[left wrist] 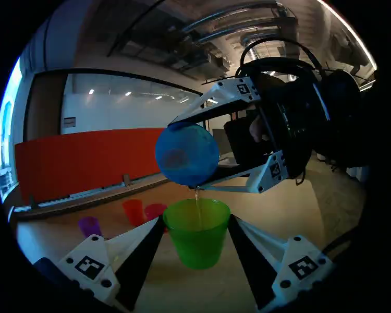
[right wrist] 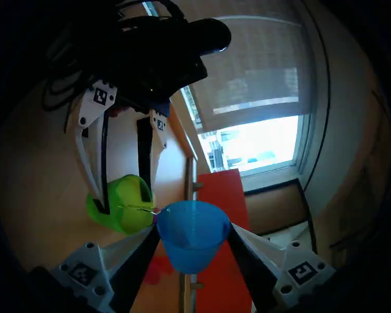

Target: Pour water

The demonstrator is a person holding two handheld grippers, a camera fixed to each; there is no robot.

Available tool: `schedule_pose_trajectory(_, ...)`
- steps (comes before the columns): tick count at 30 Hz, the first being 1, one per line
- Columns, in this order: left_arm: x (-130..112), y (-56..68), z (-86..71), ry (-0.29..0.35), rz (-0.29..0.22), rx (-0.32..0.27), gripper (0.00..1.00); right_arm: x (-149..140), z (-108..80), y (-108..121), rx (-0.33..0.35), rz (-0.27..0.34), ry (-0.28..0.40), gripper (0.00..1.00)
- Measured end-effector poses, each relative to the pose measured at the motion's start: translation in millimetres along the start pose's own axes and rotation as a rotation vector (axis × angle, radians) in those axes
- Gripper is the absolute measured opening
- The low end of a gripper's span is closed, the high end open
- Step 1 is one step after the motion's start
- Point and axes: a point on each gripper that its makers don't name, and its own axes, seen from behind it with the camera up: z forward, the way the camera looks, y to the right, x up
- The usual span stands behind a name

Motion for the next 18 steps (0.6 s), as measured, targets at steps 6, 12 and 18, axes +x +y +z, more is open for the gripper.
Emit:
schedule_pose_trajectory(6, 1.1, 1.1, 0.1, 0.001, 0.002, -0.002, 0.87, 0.4, -1.3, 0.4, -0.001, -0.006, -0.001, 0.91)
schedule_pose_trajectory(12, 1.8, 2.3, 0.3, 0.002, 0.002, -0.004, 0.87, 0.5, -2.9, 0.8, -0.001, -0.017, -0.002, 0.91)
schedule_pose_trajectory(18, 2.2, 3.7, 1.0, 0.002, 0.004, -0.005, 0.87, -0.4, -4.1, 1.3, -0.001, -0.029, -0.004, 0.91)
